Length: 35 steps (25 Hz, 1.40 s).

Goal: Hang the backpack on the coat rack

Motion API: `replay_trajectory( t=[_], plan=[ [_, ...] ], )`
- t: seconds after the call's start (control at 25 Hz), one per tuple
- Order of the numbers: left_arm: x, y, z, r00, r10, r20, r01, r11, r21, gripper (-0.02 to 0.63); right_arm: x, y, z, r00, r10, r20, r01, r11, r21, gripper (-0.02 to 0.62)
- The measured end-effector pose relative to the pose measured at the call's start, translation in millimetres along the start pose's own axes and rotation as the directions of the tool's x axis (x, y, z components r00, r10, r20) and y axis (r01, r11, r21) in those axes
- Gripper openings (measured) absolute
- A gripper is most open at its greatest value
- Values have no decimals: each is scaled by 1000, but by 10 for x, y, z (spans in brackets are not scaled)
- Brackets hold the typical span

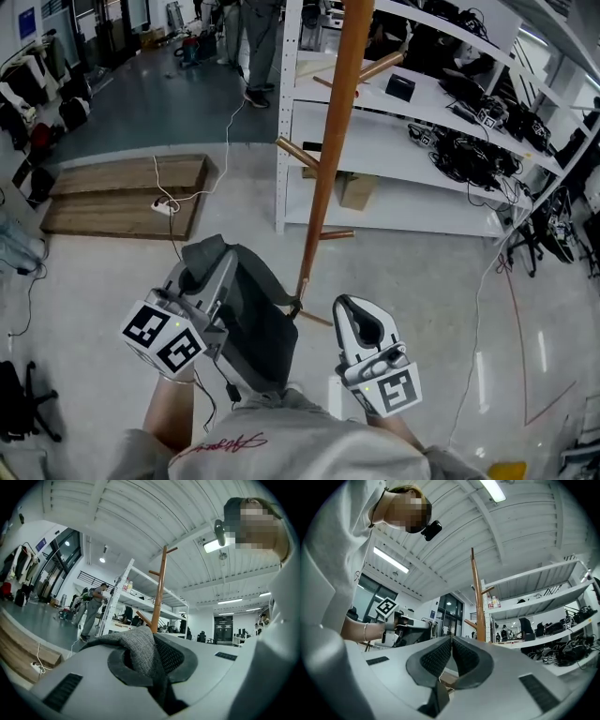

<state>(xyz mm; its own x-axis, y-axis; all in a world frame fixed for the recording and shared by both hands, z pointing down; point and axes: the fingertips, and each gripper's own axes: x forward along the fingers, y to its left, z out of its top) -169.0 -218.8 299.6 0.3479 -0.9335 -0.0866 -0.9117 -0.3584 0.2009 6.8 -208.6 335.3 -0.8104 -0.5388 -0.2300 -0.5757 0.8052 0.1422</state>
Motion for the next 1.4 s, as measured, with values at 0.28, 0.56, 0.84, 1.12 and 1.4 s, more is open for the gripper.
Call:
replay_trajectory(
  t=[0.28,0.56,0.84,1.12,1.4],
  plan=[
    [415,404,439,996,-92,-19,92,996,10,40,-12,-140,-25,998,-68,-14,68,998,5,21],
    [734,642,872,966,-253,-57,255,967,27,40,-7,-150,-52,992,-124,-17,124,992,37,21],
    [1138,797,1050,913,-399,-81,401,916,8,41,-25,-317,-99,983,-182,-29,183,983,28,21],
    [1461,636,1220,832,-544,-108,547,837,-2,40,-70,-451,-130,975,-220,-37,221,975,31,21],
    [1551,220,1369,735,-665,-131,667,744,-34,40,-133,-523,-174,968,-246,-43,249,967,53,21]
  ],
)
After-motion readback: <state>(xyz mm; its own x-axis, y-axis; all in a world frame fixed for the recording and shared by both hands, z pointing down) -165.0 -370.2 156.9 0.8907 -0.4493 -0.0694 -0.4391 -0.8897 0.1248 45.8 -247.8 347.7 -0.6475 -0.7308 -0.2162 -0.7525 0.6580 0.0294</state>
